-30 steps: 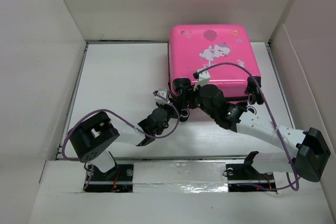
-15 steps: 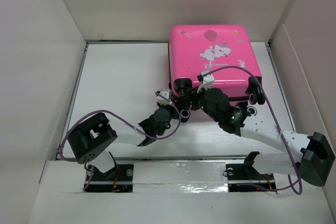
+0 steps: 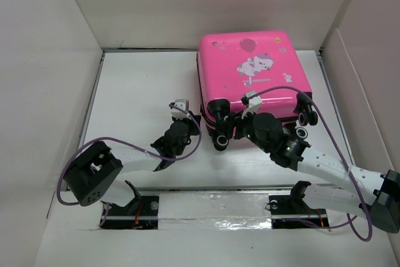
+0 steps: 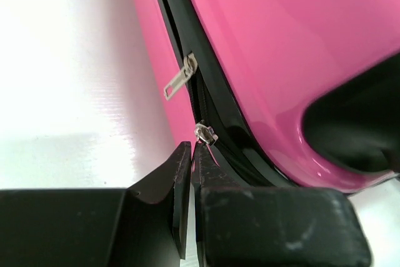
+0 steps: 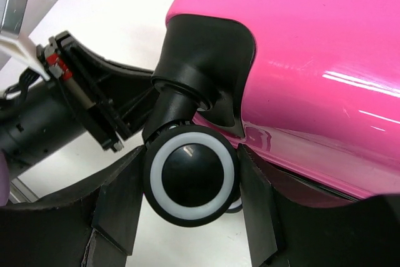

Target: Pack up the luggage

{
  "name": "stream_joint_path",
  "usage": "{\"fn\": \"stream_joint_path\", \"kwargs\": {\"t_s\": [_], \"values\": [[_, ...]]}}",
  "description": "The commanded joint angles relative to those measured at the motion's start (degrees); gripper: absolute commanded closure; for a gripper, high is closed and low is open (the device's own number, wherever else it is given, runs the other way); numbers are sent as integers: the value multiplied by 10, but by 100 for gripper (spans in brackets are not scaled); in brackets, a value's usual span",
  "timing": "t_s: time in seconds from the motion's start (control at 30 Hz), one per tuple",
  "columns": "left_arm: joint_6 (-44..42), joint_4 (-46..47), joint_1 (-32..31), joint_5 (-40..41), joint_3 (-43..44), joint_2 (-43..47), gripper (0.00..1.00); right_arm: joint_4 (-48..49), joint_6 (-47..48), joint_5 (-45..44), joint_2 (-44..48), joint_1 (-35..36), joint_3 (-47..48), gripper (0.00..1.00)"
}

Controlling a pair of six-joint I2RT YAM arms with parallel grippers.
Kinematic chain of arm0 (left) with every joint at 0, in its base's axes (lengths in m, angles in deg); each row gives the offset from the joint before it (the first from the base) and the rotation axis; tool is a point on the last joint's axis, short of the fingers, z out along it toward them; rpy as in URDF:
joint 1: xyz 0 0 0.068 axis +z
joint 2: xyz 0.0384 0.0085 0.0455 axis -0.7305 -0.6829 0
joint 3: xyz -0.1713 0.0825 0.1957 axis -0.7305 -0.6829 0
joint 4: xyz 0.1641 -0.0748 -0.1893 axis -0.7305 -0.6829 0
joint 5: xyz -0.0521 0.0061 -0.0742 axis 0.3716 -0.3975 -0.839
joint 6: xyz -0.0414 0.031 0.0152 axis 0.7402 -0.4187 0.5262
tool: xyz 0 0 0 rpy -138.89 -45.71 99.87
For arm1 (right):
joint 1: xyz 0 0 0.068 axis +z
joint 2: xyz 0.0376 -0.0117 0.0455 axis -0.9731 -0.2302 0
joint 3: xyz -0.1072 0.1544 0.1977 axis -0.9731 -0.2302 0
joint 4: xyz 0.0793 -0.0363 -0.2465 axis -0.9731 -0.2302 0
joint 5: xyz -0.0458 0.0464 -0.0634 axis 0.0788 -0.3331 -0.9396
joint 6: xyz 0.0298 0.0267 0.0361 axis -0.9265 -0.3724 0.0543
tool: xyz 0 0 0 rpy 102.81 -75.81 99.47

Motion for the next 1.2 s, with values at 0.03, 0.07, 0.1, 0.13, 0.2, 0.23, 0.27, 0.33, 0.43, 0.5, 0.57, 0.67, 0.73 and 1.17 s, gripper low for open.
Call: {"fn": "stream_joint_path", "kwargs": {"t_s": [0.03, 0.07, 0.1, 0.13, 0.2, 0.23, 0.27, 0.33, 0.43, 0.5, 0.57, 0.67, 0.73, 1.17], "values": [[-35, -15, 73, 86, 16, 4, 100, -7, 5, 0, 27, 20, -6, 100], [-37, -15, 79, 85, 25, -4, 100, -8, 6, 0, 26, 20, -6, 100], [-38, -14, 96, 80, 41, -12, 100, -8, 6, 0, 24, 27, -5, 100], [-38, -12, 105, 71, 49, -26, 100, -9, 7, 2, 22, 27, -5, 100], [-33, -4, 127, 48, 73, -51, 100, -8, 7, 2, 20, 33, -3, 100], [-31, -6, 127, 44, 81, -59, 100, -8, 8, 5, 17, 33, -3, 100], [-30, -5, 135, 43, 89, -66, 100, -7, 8, 6, 15, 38, -3, 100], [-27, -8, 147, 47, 111, -88, 100, -7, 8, 10, 9, 43, 1, 100], [10, -19, 165, 23, 123, -96, 100, 7, 8, 21, 1, 43, 1, 100], [30, -13, 165, 7, 108, -90, 89, 18, 9, 24, -11, 49, 4, 100], [69, -27, 170, 3, 94, -69, 53, 27, 13, 27, -29, 63, 14, 100], [128, -48, 170, 10, 54, -5, 23, 48, 16, 35, -47, 69, 31, 100], [154, -66, 170, 6, 11, 71, 18, 60, 20, 45, -69, 74, 42, 100], [194, -387, 128, 11, -29, 579, 1, 96, 74, 80, -268, 182, 286, 100]]}}
